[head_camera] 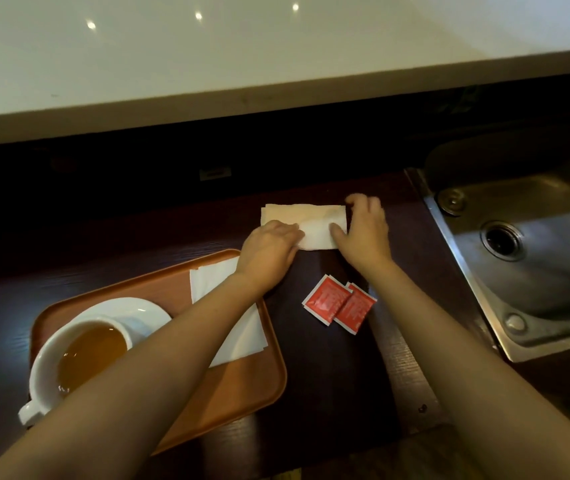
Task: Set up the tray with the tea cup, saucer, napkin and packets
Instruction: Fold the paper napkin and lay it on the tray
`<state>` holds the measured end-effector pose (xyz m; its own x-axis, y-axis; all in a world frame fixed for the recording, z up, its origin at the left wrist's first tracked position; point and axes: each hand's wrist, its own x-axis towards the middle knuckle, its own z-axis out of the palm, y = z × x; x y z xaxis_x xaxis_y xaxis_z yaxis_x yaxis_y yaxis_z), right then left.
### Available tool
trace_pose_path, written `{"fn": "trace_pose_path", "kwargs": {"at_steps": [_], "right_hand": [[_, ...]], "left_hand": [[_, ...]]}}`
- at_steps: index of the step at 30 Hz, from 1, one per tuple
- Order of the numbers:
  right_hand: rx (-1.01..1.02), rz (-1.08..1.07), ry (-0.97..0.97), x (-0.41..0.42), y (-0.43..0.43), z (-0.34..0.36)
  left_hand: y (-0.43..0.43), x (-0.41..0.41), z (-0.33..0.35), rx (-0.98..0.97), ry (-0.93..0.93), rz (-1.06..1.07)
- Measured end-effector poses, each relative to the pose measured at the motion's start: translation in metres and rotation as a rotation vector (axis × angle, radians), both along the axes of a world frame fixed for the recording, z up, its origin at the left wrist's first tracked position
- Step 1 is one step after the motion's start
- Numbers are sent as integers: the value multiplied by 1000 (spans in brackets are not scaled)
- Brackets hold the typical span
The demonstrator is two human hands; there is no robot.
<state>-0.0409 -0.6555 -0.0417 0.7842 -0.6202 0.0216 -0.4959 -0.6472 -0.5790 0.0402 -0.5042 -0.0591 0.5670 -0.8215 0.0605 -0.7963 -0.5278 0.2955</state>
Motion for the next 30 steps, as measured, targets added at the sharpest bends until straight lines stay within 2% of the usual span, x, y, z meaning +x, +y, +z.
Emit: {"fn": "trace_pose_path", "kwargs": {"at_steps": [2, 4, 5, 9, 14, 16, 18, 21, 24, 27, 30], "right_hand": [[-112, 222, 23, -8, -4, -3], [-136, 393, 127, -15, -7, -9], [-128, 406, 140, -17, -9, -12], [-65, 283, -15, -14, -10, -14], [153, 272, -112, -13, -11, 0], [325, 283, -133, -12, -14, 6], [466, 319, -158, -12, -16, 11], [534, 277, -157, -13, -19, 18], [629, 175, -238, -11, -16, 24], [858, 110, -282, -5, -6, 34], [885, 159, -166, -1, 7, 41]], "left_hand": [[0, 0, 0, -26, -29, -9], [0, -1, 0, -60, -38, -5], [0, -2, 0, -70, -40, 0], [-2, -2, 1, -114, -31, 27], [0, -3, 13, -164, -6, 33], [0, -4, 17, -226, 75, 99], [-2, -3, 23, -314, 236, 186], [-3, 0, 32, -403, 532, 316], [1, -5, 37, -502, 858, 452], [13, -19, 42, -533, 908, 479], [33, -37, 47, -563, 784, 533]]}}
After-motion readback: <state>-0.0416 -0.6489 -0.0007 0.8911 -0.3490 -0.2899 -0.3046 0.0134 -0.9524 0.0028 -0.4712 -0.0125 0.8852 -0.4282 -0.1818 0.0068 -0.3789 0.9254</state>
